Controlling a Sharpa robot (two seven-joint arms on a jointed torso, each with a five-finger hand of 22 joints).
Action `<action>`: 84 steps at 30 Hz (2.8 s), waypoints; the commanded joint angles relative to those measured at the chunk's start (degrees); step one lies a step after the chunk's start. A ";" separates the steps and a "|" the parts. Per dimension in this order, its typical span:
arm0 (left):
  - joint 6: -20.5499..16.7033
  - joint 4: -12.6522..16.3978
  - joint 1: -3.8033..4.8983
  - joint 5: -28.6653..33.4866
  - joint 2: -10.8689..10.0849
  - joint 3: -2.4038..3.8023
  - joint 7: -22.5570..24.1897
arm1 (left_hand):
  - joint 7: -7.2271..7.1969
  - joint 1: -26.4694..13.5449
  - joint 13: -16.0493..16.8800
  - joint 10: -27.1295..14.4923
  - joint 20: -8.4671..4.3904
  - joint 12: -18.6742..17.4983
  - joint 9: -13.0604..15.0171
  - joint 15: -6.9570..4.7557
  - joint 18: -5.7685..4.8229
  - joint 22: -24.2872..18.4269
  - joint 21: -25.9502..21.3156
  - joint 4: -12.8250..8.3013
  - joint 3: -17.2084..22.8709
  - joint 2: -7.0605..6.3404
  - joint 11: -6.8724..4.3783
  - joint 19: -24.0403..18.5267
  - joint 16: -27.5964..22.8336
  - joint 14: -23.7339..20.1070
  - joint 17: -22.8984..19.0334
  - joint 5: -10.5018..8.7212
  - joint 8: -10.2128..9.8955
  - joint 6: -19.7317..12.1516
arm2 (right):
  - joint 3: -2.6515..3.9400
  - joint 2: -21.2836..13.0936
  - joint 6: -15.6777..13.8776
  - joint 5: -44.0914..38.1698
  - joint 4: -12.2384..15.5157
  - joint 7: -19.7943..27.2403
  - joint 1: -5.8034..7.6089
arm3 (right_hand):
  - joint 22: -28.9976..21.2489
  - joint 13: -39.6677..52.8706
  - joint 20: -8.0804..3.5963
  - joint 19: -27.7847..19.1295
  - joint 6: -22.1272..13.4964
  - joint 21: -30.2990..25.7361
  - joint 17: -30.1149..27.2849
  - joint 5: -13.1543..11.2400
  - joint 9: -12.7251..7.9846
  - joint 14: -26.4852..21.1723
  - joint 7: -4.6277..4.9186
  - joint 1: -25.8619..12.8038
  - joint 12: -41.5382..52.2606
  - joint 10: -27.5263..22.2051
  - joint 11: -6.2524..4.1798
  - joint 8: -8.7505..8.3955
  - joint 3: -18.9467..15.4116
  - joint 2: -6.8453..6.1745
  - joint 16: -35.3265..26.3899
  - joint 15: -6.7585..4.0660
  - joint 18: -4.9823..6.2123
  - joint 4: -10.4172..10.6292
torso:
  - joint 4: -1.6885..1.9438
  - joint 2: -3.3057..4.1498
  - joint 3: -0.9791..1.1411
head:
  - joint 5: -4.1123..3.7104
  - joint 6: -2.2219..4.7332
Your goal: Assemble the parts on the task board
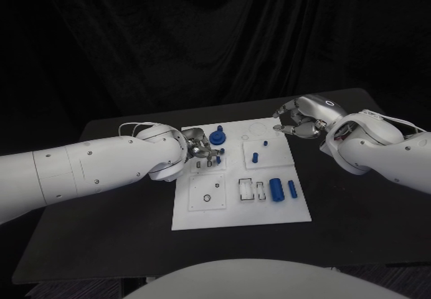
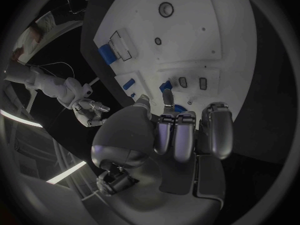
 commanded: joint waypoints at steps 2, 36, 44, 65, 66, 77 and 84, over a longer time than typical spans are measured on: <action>-0.27 -0.90 0.14 -5.15 0.97 0.20 -2.59 | -0.03 -0.12 15.03 6.07 -0.36 0.15 0.79 -0.47 -0.71 0.08 0.04 -0.39 -0.05 -0.18 -0.55 0.15 0.37 5.96 15.07 1.10 -0.79 0.58 | 0.04 0.13 1.42 -0.05 -0.18 -1.28 -0.18 | 10.03 9.23 0.56 -0.02 0.34 -0.31 6.08 0.21 -0.09 3.41 0.14 0.41 -0.31 0.18 0.35 -0.30 -0.05 -0.27 -0.22 0.30 -0.18 -0.22 | 0.03 -0.10 -0.10 | -0.16 -0.01; 5.02 -6.12 0.07 -6.13 6.03 0.64 -2.90 | -0.34 -0.14 15.03 6.07 -0.80 0.15 2.37 -0.82 -0.50 -1.01 -1.29 -1.42 0.59 -0.18 -0.89 -0.16 0.37 5.96 15.07 3.49 -7.11 4.21 | 0.05 0.94 2.24 -0.05 -1.42 -1.55 -0.48 | 9.99 9.02 0.63 -0.07 0.55 -0.45 5.98 0.65 -0.18 3.38 0.17 0.73 -0.46 0.00 0.46 -0.35 0.08 -0.24 -0.32 0.38 -0.16 -0.28 | 0.22 -0.35 -0.41 | 0.21 -0.01; 4.04 -6.92 0.03 -6.13 6.41 0.63 -2.25 | -0.40 0.47 15.03 6.07 -0.81 0.15 2.81 -0.84 -0.46 -1.17 -1.55 -2.33 1.11 -0.49 -0.93 -0.23 0.37 5.96 15.07 4.23 -8.43 4.98 | 0.05 0.75 1.69 -0.05 -1.08 -0.68 -0.48 | 10.03 9.14 0.73 -0.01 1.20 -0.31 6.08 0.83 -0.17 3.42 0.19 0.80 -0.38 0.14 0.67 -0.16 0.14 -0.14 -0.23 0.53 -0.19 -0.19 | 0.26 -0.41 -0.47 | -0.01 -0.01; 4.66 -7.66 -0.05 -6.13 7.04 0.62 -2.55 | -0.64 0.87 15.03 6.07 -0.93 0.15 3.35 -0.99 -0.43 -1.22 -1.77 -3.29 1.97 -0.47 -1.13 -0.18 0.37 5.96 15.07 4.20 -9.76 6.35 | 0.05 0.94 1.80 0.41 -0.79 -0.25 -0.49 | 10.02 9.08 0.75 -0.02 1.30 -0.34 6.09 0.87 -0.18 3.42 0.19 0.84 -0.42 0.09 0.68 -0.14 0.16 -0.14 -0.22 0.55 -0.19 -0.19 | 0.32 -0.49 -0.54 | -0.40 -0.01; 4.68 -7.72 -0.05 -6.13 7.07 0.62 -2.55 | -0.70 1.01 15.03 6.07 -0.96 0.15 3.46 -1.04 -0.44 -1.18 -1.77 -3.50 2.16 -0.47 -1.18 -0.14 0.37 5.96 15.07 4.25 -9.95 6.52 | 0.05 0.98 1.83 0.42 -0.80 -0.24 -0.49 | 10.02 9.08 0.75 -0.02 1.30 -0.34 6.09 0.87 -0.18 3.42 0.19 0.84 -0.42 0.09 0.68 -0.14 0.16 -0.14 -0.22 0.55 -0.19 -0.19 | 0.28 -0.49 -0.54 | -0.44 -0.01; 5.52 -8.40 -0.09 -6.13 7.17 0.58 -2.82 | -0.83 1.29 15.03 6.07 -1.07 0.15 3.83 -1.15 -0.40 -1.35 -1.97 -4.02 2.84 -0.29 -1.31 -0.18 0.37 5.96 15.07 4.38 -10.58 6.96 | 0.05 1.06 2.10 0.60 -0.57 -0.24 -0.49 | 10.00 9.08 0.79 -0.04 1.41 -0.44 6.05 0.92 -0.22 3.42 0.22 0.83 -0.42 0.11 0.75 -0.16 0.16 -0.13 -0.25 0.59 -0.17 -0.14 | 0.33 -0.47 -0.59 | -1.00 -0.01; 5.91 -8.80 -0.17 -6.13 7.40 0.51 -2.64 | -0.84 1.36 15.03 6.07 -1.10 0.15 3.97 -1.17 -0.36 -1.50 -2.10 -4.18 3.08 -0.24 -1.33 -0.25 0.37 5.96 15.07 4.45 -10.83 6.99 | 0.05 1.11 2.20 1.01 -0.49 -0.14 -0.49 | 10.00 9.08 0.79 -0.04 1.41 -0.44 6.05 0.92 -0.22 3.42 0.22 0.83 -0.42 0.11 0.75 -0.16 0.16 -0.13 -0.25 0.59 -0.17 -0.14 | 0.33 -0.49 -0.62 | -0.88 -0.01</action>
